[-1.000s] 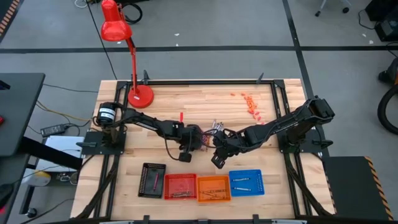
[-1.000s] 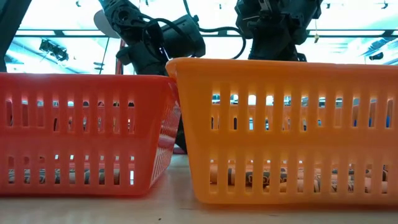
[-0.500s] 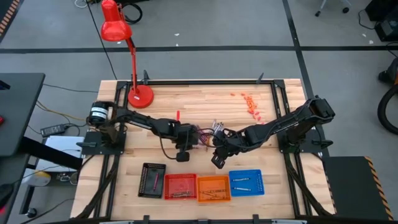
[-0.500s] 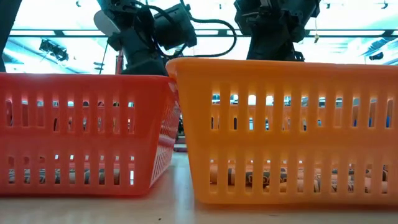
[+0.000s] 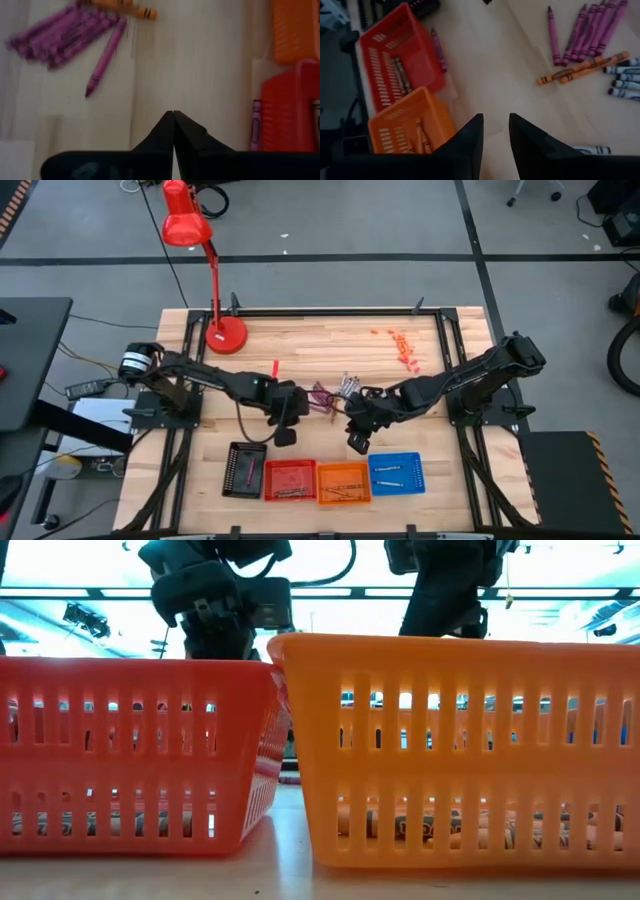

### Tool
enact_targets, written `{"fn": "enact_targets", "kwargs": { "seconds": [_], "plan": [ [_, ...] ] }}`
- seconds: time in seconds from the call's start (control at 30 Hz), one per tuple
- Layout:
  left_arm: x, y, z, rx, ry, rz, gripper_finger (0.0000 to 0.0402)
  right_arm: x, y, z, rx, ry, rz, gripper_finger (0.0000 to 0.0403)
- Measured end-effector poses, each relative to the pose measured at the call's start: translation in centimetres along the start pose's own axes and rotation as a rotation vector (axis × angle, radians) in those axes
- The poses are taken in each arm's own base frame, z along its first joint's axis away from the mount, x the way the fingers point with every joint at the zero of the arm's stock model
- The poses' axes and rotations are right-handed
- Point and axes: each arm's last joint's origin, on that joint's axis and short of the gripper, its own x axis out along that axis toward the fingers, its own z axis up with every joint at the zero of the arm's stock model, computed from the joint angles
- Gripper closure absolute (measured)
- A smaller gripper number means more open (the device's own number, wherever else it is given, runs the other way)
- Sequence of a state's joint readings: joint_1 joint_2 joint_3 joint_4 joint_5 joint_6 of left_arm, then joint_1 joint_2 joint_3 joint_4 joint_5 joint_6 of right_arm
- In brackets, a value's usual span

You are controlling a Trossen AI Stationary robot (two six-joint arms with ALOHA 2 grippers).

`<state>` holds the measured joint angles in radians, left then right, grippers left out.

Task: Sort crayons
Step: Put the violet crayon into the black bin

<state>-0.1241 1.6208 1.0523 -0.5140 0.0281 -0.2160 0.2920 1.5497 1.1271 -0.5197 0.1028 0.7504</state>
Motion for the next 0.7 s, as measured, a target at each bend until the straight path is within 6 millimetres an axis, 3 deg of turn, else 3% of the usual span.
{"fn": "enact_targets", "kwargs": {
  "seconds": [0.33,0.47,0.7],
  "plan": [
    [-0.4,-0.5,-0.5,-0.128,0.055,-0.064,0.0381,0.0,0.4,-0.3,-0.102,0.094,0.116,0.0305],
    [-0.2,-1.7,-0.8,-0.067,0.094,-0.176,0.038,0.0,0.4,-0.3,-0.135,0.09,0.119,0.0305],
    [0.4,-3.4,-1.2,0.08,0.082,-0.156,0.0368,0.0,-0.2,0.2,-0.132,0.075,0.103,0.0305]
  ]
}}
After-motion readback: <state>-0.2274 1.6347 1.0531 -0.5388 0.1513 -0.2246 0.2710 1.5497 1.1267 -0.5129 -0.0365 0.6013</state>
